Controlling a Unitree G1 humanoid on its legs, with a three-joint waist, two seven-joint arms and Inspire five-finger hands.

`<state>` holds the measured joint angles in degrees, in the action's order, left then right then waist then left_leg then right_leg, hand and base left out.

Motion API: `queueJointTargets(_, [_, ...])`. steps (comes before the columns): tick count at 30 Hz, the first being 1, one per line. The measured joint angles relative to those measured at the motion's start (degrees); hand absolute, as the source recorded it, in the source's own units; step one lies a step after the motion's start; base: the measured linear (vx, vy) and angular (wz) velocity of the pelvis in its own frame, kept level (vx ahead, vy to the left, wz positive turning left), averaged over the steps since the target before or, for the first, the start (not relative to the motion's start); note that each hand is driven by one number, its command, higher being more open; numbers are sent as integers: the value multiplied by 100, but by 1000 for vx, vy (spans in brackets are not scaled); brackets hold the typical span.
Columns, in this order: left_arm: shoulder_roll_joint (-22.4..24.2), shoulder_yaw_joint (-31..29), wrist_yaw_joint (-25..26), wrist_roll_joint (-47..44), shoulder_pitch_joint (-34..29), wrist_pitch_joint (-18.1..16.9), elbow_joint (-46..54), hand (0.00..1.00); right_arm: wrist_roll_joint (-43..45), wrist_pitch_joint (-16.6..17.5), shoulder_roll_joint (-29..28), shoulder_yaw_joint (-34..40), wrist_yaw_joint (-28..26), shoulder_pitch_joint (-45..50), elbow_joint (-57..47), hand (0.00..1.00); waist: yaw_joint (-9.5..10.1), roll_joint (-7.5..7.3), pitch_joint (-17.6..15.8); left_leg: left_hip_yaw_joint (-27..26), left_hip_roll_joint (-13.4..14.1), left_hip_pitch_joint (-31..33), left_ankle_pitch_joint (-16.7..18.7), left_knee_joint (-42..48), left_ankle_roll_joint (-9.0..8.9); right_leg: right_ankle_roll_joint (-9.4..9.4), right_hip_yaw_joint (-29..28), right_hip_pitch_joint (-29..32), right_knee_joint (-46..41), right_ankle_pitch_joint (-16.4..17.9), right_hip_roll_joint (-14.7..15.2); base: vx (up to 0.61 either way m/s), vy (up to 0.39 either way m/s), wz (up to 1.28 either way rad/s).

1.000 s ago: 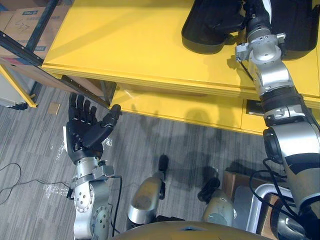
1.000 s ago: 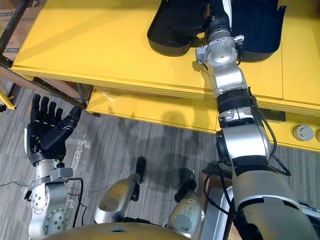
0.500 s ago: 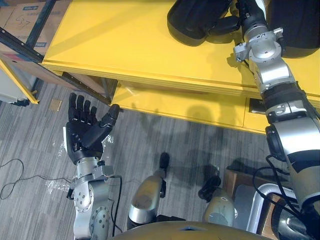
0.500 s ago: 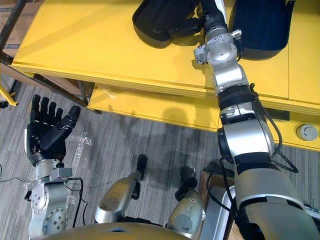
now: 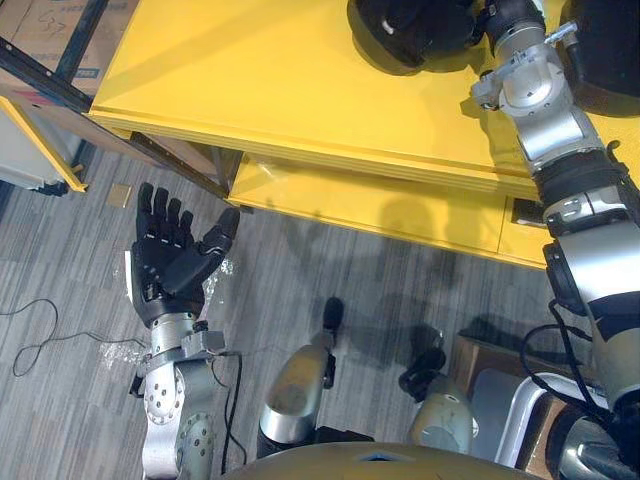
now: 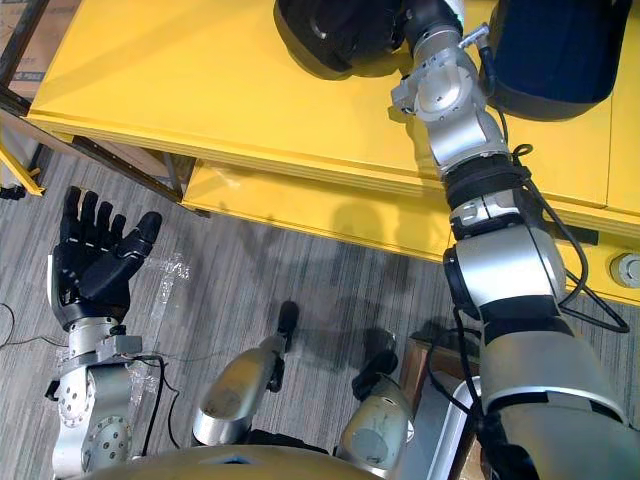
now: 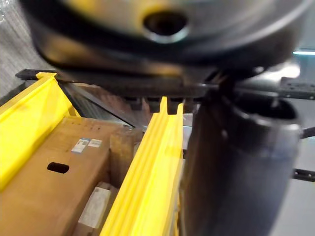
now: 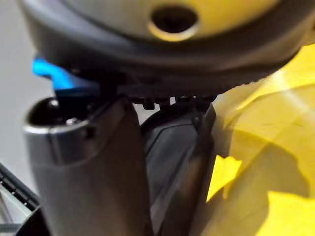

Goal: Walk over and take three plastic housings, then place them on the shelf

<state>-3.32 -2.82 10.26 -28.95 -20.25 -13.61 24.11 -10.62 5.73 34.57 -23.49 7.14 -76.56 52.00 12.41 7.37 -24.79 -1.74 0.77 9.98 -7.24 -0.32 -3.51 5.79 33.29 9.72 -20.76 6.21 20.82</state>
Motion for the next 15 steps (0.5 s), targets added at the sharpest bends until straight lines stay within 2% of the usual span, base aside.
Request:
queueJointTargets(7, [-84,-47,-57,-131,-2,-1,1,100,-478,290,388,-888,-172,-439,109,100,30,-18,-15,13,56,12,0,-16,0,-8,53,-92,239,-119,-119,-15,-46,0])
queueJointTargets(15, [-269,-289,-175,-237,1,-1,2,100,-622,506,639,-1403,-349,-735,136,100,71,-84,-59,7,94,53,0,-16,0,-23,66,-120,434,-244,-238,-22,-36,-1])
